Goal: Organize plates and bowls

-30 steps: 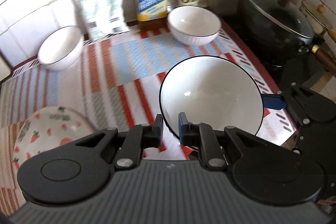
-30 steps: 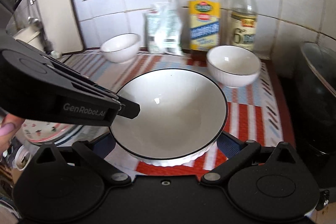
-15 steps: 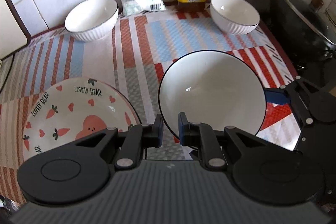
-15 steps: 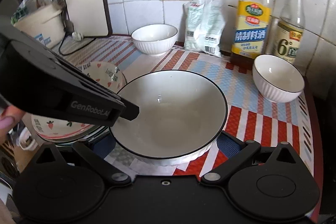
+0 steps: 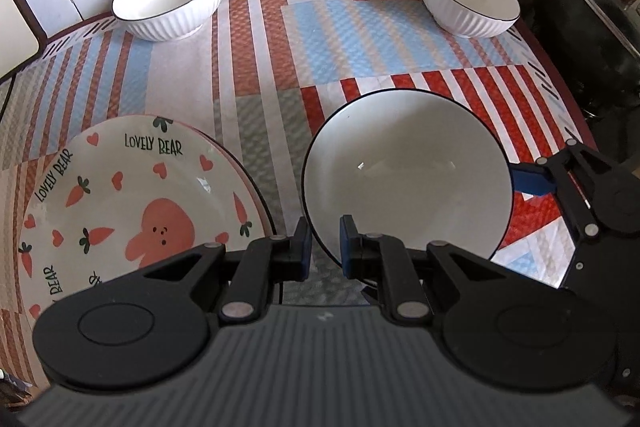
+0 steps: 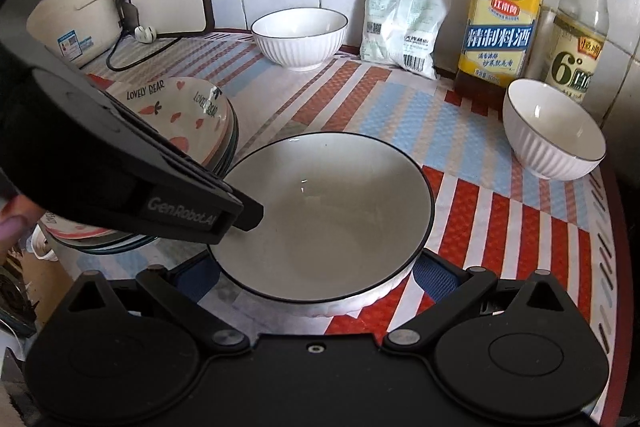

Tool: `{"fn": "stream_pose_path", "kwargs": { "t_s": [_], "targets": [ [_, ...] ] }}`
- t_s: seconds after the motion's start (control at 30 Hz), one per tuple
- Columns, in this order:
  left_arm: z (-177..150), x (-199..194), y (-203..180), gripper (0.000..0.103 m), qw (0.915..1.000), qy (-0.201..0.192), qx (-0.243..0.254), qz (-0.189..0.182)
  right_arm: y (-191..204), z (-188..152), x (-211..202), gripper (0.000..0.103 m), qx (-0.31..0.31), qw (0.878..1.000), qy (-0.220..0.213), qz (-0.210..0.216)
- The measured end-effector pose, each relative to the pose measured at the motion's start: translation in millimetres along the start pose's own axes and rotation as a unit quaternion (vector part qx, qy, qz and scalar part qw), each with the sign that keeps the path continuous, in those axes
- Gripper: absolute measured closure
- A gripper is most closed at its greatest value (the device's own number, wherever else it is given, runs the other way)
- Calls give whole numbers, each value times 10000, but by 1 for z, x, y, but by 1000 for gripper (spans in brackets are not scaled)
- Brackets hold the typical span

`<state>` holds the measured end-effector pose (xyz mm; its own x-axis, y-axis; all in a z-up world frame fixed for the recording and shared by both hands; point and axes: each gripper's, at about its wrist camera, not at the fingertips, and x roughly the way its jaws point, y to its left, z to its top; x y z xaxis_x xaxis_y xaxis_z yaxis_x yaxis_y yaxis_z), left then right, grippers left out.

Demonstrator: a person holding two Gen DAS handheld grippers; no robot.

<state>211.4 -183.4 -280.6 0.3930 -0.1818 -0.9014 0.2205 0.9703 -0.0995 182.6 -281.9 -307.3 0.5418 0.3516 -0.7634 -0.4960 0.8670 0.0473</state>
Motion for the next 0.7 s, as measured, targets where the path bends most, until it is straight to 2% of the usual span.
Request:
{"fn": "stream_pose_path", "kwargs": {
  "t_s": [0.23,0.43,0.53,0.7],
  "targets": [
    [3,-13,2,76,9998,86,-133,-96,-3,0,-5,0,155,9996,210,-106],
    [8,-46,-5,63,9998,-57,16,-166,-19,-3,-35,0,559,9983,-74,124],
    [12,-63,-8,62,9995,-192,101,-225,-27,0,-52,0,645,9976,-212,133],
    [24,-88,-15,62,9982,-473,194,-322,-40,1,-85,0,605,9965,-563,-81]
  ]
}}
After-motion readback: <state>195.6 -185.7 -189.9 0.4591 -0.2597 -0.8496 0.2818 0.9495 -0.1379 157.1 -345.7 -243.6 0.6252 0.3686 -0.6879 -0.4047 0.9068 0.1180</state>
